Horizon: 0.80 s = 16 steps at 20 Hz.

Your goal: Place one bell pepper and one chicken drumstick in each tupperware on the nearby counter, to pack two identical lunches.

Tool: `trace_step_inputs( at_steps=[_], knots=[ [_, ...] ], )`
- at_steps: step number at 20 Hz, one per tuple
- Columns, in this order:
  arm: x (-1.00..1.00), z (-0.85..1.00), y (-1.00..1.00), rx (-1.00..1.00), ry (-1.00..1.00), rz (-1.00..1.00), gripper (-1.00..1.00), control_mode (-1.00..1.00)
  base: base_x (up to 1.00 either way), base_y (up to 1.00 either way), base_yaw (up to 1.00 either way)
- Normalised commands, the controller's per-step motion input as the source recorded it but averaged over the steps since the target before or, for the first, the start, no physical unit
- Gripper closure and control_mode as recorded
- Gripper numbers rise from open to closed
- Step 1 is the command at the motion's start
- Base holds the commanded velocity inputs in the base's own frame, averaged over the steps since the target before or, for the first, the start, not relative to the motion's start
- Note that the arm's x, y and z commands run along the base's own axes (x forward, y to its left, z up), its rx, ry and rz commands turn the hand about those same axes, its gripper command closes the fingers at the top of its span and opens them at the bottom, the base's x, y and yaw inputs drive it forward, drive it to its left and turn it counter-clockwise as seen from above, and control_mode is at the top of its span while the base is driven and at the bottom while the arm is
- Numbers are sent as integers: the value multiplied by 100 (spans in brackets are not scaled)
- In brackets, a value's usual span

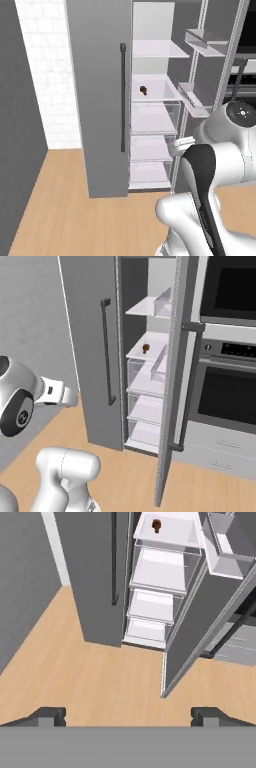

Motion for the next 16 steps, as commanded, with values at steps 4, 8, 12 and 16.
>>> trace_step_inputs(
  at_steps=[4, 8, 12, 16],
  knots=[
    [0, 0, 0, 0, 0, 0, -100, 100, 99, 0, -15],
    [0, 0, 0, 0, 0, 0, -100, 100, 87, 1, -12],
    [0, 0, 0, 0, 0, 0, -100, 100, 56, 0, -10],
    [0, 0, 0, 0, 0, 0, -100, 100, 40, 0, -6]
  ],
)
